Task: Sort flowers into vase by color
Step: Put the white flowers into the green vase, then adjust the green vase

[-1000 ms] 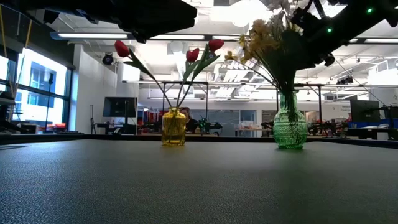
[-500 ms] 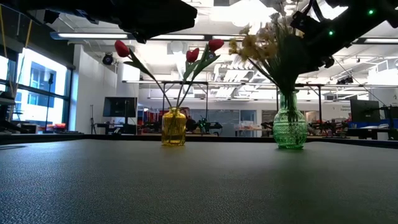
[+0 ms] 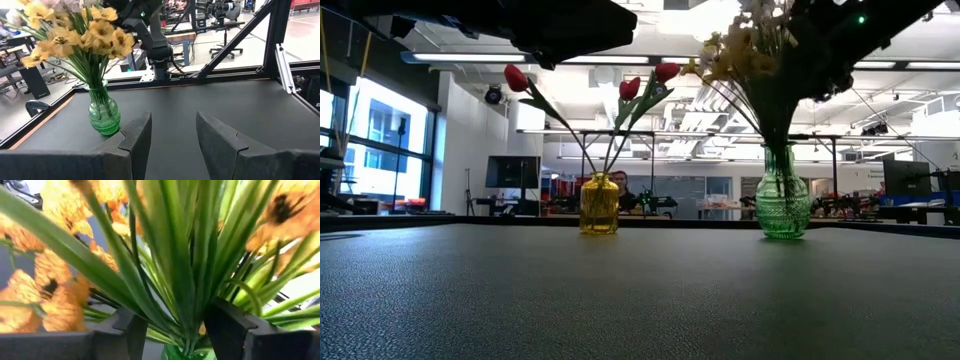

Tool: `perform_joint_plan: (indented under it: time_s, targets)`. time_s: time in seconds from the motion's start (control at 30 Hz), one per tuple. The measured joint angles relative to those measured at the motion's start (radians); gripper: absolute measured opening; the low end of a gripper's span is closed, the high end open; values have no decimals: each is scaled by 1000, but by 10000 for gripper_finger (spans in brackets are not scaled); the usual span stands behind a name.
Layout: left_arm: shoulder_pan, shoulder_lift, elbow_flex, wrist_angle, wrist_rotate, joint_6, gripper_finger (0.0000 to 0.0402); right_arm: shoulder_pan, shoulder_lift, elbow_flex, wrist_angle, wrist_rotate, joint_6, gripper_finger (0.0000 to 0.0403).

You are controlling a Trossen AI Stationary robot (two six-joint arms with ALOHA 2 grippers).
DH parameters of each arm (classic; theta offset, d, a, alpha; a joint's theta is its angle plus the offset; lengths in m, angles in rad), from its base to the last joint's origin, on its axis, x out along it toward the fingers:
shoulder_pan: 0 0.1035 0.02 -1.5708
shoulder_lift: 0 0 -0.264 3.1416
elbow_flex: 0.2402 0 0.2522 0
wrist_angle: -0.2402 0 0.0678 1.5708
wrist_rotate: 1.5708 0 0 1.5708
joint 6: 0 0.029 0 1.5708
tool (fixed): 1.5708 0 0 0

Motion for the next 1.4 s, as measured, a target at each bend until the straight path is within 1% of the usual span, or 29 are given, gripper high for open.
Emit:
perform_joint_plan:
  time_s: [0.3, 0.57, 0.7, 0.83, 0.97, 1.27, 1.4]
  targets:
    - [0, 0, 0, 0, 1, 0, 144, 14, -1, 114, -214, -2, 43, 171]
    - [0, 0, 0, 0, 3, 0, 144, 14, -1, 203, -355, -14, 70, 171]
    - [0, 0, 0, 0, 3, 0, 144, 14, -1, 249, -421, -68, 71, 171]
    - [0, 0, 0, 0, 3, 0, 144, 14, -1, 282, -472, -92, 73, 171]
    - [0, 0, 0, 0, 3, 0, 144, 13, -2, 299, -524, -94, 78, 171]
    - [0, 0, 0, 0, 2, 0, 144, 13, -2, 299, -685, -104, 204, 171]
    - [0, 0, 0, 0, 2, 0, 144, 13, -2, 299, -784, -186, 277, 171]
